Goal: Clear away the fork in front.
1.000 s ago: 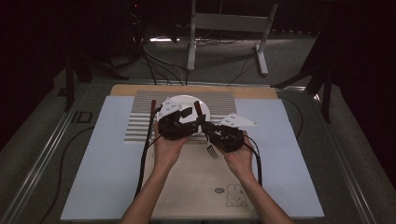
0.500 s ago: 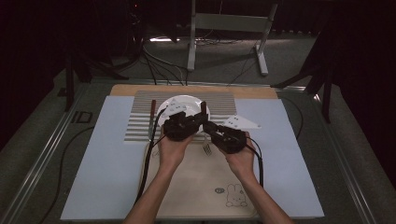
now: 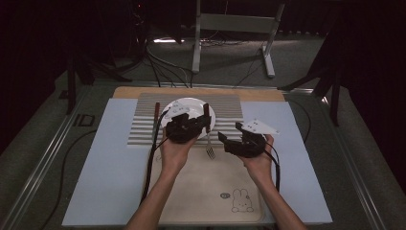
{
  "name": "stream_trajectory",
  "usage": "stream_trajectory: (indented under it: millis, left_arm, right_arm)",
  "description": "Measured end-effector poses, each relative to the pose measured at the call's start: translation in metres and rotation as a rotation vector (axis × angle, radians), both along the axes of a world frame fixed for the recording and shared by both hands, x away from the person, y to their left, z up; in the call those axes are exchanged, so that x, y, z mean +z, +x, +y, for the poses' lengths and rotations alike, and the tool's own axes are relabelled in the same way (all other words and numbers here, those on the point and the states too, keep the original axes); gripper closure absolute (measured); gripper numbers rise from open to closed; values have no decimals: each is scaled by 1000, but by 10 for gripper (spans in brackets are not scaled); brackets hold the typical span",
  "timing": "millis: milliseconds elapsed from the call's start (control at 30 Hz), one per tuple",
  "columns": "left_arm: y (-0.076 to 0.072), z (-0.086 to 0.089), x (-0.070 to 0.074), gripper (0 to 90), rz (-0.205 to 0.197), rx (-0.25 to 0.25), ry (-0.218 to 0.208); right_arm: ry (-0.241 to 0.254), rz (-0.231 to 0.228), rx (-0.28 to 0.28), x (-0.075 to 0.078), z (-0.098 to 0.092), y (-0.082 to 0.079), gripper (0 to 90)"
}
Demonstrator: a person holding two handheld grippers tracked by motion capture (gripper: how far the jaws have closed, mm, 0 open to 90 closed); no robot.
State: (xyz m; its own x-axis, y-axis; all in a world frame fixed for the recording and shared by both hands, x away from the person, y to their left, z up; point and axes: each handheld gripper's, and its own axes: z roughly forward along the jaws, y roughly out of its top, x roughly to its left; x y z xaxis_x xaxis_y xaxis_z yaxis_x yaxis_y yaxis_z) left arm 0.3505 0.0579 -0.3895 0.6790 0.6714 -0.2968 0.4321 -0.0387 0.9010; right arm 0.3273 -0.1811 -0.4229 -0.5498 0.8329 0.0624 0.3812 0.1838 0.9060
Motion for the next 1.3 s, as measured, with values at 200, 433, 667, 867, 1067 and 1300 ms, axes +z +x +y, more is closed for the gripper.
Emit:
stream_trajectory:
  millis: [200,433,667,867,1067,1300]
  left_arm:
    - [1,3,1,808,8,-5,16]
    - [1,9,3,807,11,-3,12]
    - [0,20,7,807,20,1,18]
    - [-3,29,11,807,22,9,21]
    - [-5,42,15,807,27,10,21]
    - [-8,61,17,806,37,18,21]
  right_arm:
    - [-44,24,-39,-9,-12,-3,148]
    - [-67,27,-65,-15,-23,-9,136]
    - [-78,41,-104,-23,-38,-16,132]
    - [-74,38,-129,-25,-50,-21,133]
    - [-55,27,-157,-28,-63,-30,134]
    - [-27,5,-183,-28,-80,-43,134]
